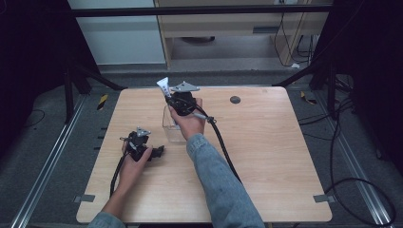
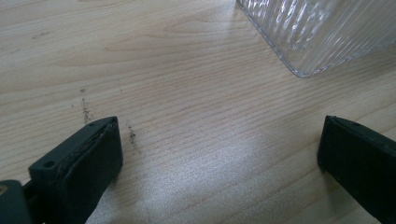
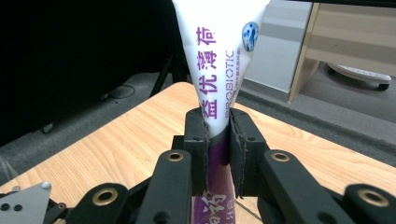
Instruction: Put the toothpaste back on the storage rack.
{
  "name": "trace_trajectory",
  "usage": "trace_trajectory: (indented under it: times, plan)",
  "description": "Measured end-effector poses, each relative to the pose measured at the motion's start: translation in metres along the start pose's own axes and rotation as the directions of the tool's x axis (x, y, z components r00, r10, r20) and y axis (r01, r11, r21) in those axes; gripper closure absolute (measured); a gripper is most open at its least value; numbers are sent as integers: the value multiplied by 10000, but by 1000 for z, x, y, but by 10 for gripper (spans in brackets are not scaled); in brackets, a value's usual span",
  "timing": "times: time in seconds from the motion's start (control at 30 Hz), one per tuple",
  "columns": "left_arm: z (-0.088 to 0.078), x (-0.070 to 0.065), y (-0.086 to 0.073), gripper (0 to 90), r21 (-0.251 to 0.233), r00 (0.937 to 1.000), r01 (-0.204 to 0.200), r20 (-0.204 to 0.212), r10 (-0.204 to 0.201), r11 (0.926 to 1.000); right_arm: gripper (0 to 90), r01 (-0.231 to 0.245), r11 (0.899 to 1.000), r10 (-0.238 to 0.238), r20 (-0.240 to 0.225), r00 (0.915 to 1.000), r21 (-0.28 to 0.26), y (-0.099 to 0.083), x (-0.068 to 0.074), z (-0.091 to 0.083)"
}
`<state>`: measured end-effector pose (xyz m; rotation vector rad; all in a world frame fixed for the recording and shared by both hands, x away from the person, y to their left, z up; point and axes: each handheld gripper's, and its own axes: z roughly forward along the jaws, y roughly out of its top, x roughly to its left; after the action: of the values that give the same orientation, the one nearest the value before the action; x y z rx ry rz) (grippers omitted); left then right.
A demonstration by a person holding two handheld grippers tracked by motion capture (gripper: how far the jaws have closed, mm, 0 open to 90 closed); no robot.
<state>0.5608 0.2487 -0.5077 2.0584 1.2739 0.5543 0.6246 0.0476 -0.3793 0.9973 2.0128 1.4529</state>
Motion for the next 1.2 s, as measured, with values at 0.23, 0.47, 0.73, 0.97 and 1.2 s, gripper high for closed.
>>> trace_trajectory:
  times: [0.23, 0.47, 0.73, 0.97, 1.2]
  plan:
    - [0, 0, 0, 0, 0, 10000, 0, 0, 0, 10000, 786, 6, 9997, -7, 6, 10000, 250, -2, 0, 3]
    - [0, 0, 0, 0, -4, 10000, 4, 1, -4, 10000, 787, 53, 9991, -54, 33, 10000, 426, -3, 2, 4]
    - [0, 0, 0, 0, -1, 10000, -3, 7, 3, 10000, 787, 30, 9979, -33, 56, 10000, 643, -5, 2, 6]
    - [0, 0, 0, 0, -4, 10000, -6, 7, 6, 10000, 789, 9, 9963, -11, 25, 10000, 856, -10, 5, 8]
    - [0, 0, 0, 0, -6, 10000, -2, 7, 2, 10000, 791, 79, 9953, -82, 27, 10000, 967, -11, 6, 9]
